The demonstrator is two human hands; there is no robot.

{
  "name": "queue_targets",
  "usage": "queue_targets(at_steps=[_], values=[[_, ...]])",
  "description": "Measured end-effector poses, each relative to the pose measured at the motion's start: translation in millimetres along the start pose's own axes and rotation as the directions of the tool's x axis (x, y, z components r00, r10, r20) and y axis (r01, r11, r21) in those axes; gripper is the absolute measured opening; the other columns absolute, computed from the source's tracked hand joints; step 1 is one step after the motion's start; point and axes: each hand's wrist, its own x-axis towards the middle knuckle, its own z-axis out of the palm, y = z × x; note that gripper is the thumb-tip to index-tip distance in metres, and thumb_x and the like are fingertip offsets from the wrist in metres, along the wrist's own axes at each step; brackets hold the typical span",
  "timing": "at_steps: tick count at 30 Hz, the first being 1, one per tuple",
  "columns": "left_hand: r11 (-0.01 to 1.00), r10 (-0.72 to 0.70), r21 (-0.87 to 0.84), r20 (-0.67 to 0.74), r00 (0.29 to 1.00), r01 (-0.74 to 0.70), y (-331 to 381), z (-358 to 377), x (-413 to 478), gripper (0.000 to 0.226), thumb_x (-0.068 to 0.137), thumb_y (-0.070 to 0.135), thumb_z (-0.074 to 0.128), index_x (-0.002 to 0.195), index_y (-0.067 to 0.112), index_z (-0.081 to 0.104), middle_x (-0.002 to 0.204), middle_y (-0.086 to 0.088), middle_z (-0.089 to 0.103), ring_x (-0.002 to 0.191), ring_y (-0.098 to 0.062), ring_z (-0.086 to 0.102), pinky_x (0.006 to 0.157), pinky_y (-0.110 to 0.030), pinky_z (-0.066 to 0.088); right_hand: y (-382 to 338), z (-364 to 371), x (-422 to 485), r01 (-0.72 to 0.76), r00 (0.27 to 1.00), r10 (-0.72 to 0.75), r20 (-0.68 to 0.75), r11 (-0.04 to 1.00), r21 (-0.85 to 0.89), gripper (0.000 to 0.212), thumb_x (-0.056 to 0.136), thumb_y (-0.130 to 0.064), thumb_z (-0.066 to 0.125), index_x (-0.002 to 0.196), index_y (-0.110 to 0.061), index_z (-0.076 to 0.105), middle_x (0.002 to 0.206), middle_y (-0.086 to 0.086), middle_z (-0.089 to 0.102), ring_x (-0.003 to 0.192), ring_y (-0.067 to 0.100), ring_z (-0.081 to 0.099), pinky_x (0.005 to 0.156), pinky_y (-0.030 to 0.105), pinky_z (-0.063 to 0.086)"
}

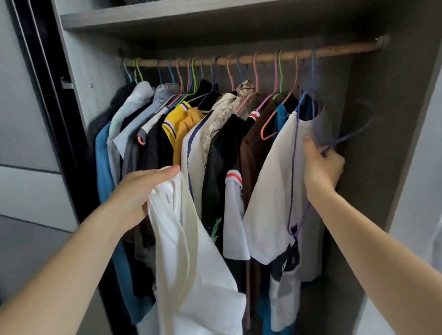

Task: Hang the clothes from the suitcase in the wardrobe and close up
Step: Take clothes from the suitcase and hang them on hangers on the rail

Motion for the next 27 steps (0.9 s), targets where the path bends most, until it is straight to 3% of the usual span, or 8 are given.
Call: queue_targets(at_steps=[4,6,9,13,17,22,25,27], values=[[0.998,-0.055,0.032,0.011,0.998,0.054,-7,-20,-22,0.026,0.08,0.024,0.074,0.102,0.012,0.073,0.093,-0.008,0.076,0.081,-0.018,0.073,0.068,-0.026,0.056,-10,-5,-36,-0.069,0.997,0.062,0.05,0.986,0.148,0.029,0.089,-0.047,0.063,0.078,-0.026,0.048,0.081,-0.008,0.055,0.073,0.007,0.054,0.08,0.026,0.041],[0.994,-0.102,0.041,0.006,0.995,0.102,-10,-30,-32,0.024,0.081,0.019,0.073,0.103,0.009,0.073,0.095,-0.011,0.075,0.084,-0.022,0.071,0.08,-0.032,0.056,-20,-4,-52,-0.043,0.99,0.025,0.137,0.991,0.126,0.035,0.091,-0.043,0.056,0.063,-0.023,0.05,0.063,-0.006,0.049,0.058,0.011,0.046,0.066,0.031,0.04],[0.985,-0.171,0.035,-0.013,0.985,0.171,-18,-42,-43,0.024,0.084,0.019,0.071,0.104,0.006,0.072,0.098,-0.014,0.073,0.088,-0.024,0.069,0.088,-0.038,0.053,-40,3,-79,-0.083,0.912,0.024,0.409,0.989,0.125,0.049,0.096,-0.033,0.05,0.05,-0.021,0.042,0.046,-0.004,0.027,0.039,0.011,0.024,0.044,0.023,0.021],[0.975,-0.222,-0.04,-0.086,0.971,0.22,-35,-56,-61,0.027,0.083,0.023,0.073,0.105,0.007,0.071,0.092,-0.01,0.072,0.077,-0.017,0.068,0.068,-0.027,0.058,-60,20,-119,-0.338,0.752,0.113,0.649,0.912,0.233,0.048,0.102,-0.043,0.044,0.065,-0.013,0.049,0.049,-0.004,0.016,0.04,0.01,0.011,0.038,0.021,0.014],[0.965,-0.25,-0.119,-0.153,0.956,0.233,-52,-68,-83,0.024,0.086,0.024,0.069,0.104,0.009,0.07,0.086,-0.006,0.071,0.07,-0.014,0.067,0.06,-0.023,0.056,-54,43,-169,-0.486,0.739,0.16,0.654,0.8,0.353,0.045,0.104,-0.039,0.04,0.069,-0.011,0.051,0.046,-0.007,0.02,0.038,0.008,0.012,0.036,0.021,0.014],[0.957,-0.25,-0.208,-0.242,0.937,0.201,-62,-87,-115,0.016,0.089,0.023,0.064,0.099,0.012,0.07,0.089,-0.007,0.071,0.076,-0.018,0.067,0.069,-0.026,0.054,-30,58,-257,-0.4,0.778,0.12,0.616,0.852,0.339,0.047,0.105,-0.031,0.04,0.065,-0.01,0.052,0.041,-0.008,0.026,0.036,0.009,0.02,0.039,0.019,0.02],[0.959,-0.225,-0.244,-0.335,0.915,0.146,-59,-97,-133,0.012,0.09,0.021,0.062,0.081,0.016,0.067,0.074,-0.003,0.069,0.063,-0.013,0.065,0.06,-0.021,0.054,10,54,-298,-0.359,0.716,0.127,0.686,0.91,0.206,0.047,0.104,-0.032,0.042,0.065,-0.009,0.056,0.04,-0.007,0.032,0.036,0.009,0.028,0.044,0.023,0.025],[0.962,-0.2,-0.259,-0.452,0.869,0.086,-56,-112,-146,0.016,0.092,0.018,0.06,0.077,0.014,0.064,0.059,0.001,0.067,0.05,-0.008,0.063,0.05,-0.017,0.052,38,49,-309,-0.245,0.655,0.089,0.751,0.964,0.1,0.048,0.102,-0.033,0.046,0.063,-0.009,0.059,0.044,-0.002,0.036,0.042,0.012,0.032,0.049,0.025,0.028]])
